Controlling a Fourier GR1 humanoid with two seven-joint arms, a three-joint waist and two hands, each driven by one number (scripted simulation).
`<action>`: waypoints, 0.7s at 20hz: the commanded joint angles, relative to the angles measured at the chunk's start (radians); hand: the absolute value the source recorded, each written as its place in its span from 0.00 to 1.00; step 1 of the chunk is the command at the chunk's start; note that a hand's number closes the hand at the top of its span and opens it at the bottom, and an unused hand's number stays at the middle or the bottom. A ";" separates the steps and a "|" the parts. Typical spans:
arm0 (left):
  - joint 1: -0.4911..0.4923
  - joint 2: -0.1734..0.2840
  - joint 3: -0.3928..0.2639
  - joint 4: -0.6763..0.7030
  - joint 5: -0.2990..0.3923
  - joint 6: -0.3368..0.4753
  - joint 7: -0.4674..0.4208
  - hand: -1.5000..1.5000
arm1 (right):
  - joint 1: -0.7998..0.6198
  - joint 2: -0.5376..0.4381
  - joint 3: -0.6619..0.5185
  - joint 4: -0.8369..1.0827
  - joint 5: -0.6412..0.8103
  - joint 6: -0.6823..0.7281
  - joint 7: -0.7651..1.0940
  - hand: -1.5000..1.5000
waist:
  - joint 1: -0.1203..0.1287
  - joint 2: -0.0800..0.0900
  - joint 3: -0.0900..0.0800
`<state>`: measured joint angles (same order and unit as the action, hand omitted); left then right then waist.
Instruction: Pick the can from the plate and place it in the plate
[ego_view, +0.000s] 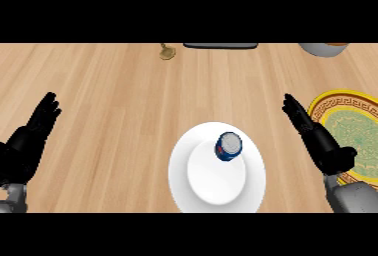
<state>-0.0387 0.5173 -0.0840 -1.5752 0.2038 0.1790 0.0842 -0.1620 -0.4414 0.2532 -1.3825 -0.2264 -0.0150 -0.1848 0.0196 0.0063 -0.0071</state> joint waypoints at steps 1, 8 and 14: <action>-0.042 -0.015 -0.031 -0.023 -0.030 -0.015 -0.016 0.50 | -0.132 0.028 0.036 0.113 -0.037 0.087 0.175 0.00 | 0.004 -0.001 0.007; -0.191 -0.034 -0.165 -0.116 -0.017 -0.166 -0.094 0.50 | -0.310 -0.106 0.298 0.206 0.062 0.426 0.473 0.00 | 0.120 0.036 -0.001; -0.202 -0.058 -0.192 -0.089 -0.013 -0.197 -0.114 0.50 | -0.614 -0.052 0.421 0.262 0.210 0.600 0.497 0.00 | 0.106 0.018 0.005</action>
<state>-0.2299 0.4696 -0.2538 -1.6705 0.1857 0.0113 -0.0190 -0.6048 -0.5116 0.5928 -1.1577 -0.1172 0.4952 0.2828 0.1235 0.0314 -0.0044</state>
